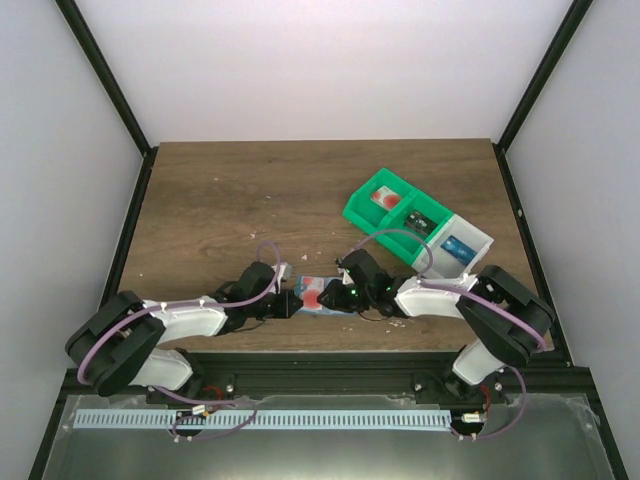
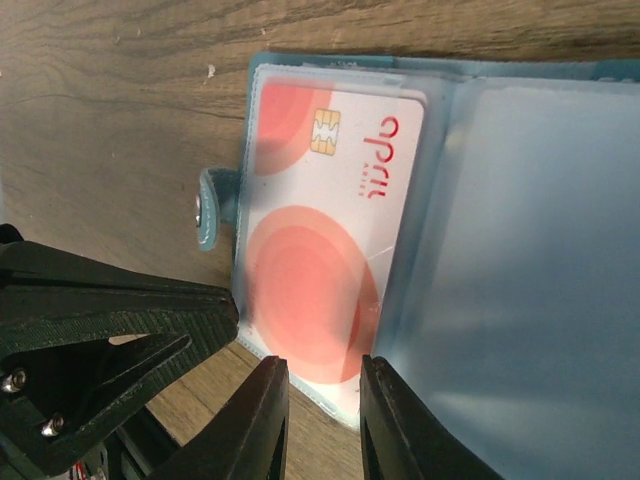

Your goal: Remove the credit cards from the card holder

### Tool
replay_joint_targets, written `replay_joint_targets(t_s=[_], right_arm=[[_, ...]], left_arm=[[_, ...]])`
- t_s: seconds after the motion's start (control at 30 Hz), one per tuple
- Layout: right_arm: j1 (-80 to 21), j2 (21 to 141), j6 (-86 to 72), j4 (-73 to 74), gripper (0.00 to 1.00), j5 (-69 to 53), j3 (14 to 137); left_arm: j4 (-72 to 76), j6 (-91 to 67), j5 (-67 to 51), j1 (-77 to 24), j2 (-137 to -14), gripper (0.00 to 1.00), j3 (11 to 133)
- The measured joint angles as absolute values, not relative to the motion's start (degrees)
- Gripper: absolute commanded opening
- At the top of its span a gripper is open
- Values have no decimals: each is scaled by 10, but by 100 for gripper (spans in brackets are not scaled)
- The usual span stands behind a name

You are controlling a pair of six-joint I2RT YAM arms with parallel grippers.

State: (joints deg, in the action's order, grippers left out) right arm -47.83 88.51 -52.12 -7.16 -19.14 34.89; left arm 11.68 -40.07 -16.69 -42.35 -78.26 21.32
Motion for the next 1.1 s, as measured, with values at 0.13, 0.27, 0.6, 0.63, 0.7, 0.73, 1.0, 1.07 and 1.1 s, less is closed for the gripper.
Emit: replay_joint_targets(t_s=[0.13, 0.27, 0.6, 0.63, 0.7, 0.73, 1.0, 1.07, 1.1], right_arm=[[-478, 891, -522, -72, 22, -183, 349], [-478, 899, -523, -73, 22, -178, 349], [-478, 905, -531, -96, 22, -171, 347], [-478, 905, -533, -100, 22, -170, 345], [-478, 905, -536, -109, 22, -169, 340], [-478, 905, -537, -111, 22, -169, 338], [-478, 905, -537, -112, 22, -164, 336], [-478, 905, -537, -112, 22, -164, 336], [-478, 905, -537, -112, 22, -164, 336]], left_arm=[[120, -400, -170, -423, -786, 0, 213], [127, -399, -177, -423, -793, 0, 213], [133, -399, -183, -423, -797, 0, 208], [133, -399, -182, -423, -797, 0, 208], [132, -403, -182, -423, -796, 2, 208], [130, -405, -182, -423, -795, 2, 208], [93, -404, -178, -423, -780, 2, 220], [84, -403, -174, -423, -777, 2, 227], [81, -402, -171, -423, -777, 2, 231]])
